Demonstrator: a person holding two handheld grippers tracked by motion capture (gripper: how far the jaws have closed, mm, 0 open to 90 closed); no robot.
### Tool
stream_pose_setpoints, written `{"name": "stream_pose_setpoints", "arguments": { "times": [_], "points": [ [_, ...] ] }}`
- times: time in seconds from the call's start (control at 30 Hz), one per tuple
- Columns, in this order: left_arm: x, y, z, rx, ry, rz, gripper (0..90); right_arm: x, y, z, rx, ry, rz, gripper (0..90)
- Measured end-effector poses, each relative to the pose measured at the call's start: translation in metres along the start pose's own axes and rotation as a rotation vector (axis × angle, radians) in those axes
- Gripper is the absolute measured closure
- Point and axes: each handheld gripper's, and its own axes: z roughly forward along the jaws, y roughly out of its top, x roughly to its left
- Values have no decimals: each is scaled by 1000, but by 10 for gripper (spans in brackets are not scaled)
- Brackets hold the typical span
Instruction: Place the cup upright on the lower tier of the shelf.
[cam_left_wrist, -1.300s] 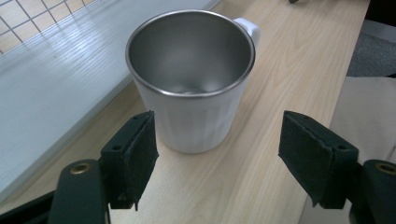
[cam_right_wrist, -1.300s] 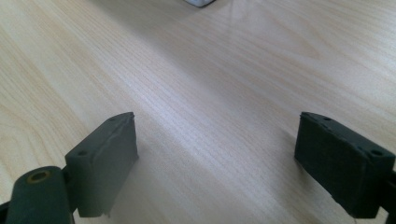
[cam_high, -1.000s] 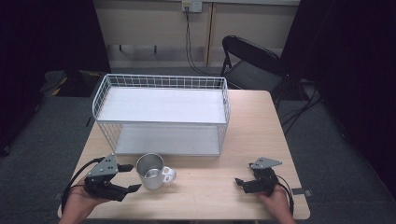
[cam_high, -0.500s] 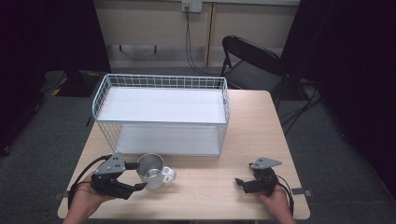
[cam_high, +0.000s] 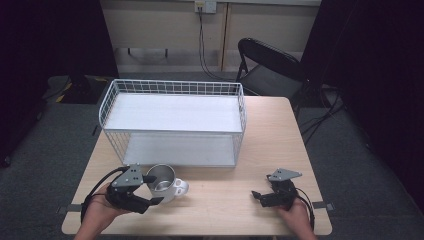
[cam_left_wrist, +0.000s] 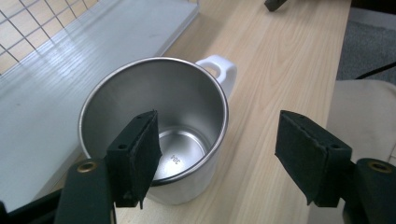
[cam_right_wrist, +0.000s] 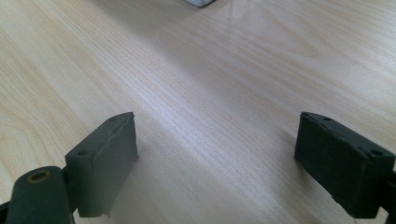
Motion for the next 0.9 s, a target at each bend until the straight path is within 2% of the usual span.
{"name": "stream_pose_setpoints", "arguments": {
  "times": [0.13, 0.27, 0.53, 0.63, 0.7, 0.87, 0.9],
  "points": [
    [0, -2, 7, 40, 7, 20, 346, 0, 0, 0, 0, 0, 0, 122],
    [2, -3, 9, 31, 11, 18, 380, 0, 0, 0, 0, 0, 0, 122],
    [2, 0, 14, 76, 63, 78, 555, 0, 0, 0, 0, 0, 0, 122],
    [2, 1, 14, 79, 57, 73, 586, 0, 0, 0, 0, 0, 0, 122],
    [1, 1, 17, 83, 50, 95, 641, 0, 0, 0, 0, 0, 0, 121],
    [1, -1, 22, 94, 35, 81, 779, 0, 0, 0, 0, 0, 0, 121],
    [1, -2, 23, 87, 27, 78, 779, 0, 0, 0, 0, 0, 0, 121]
  ]
}}
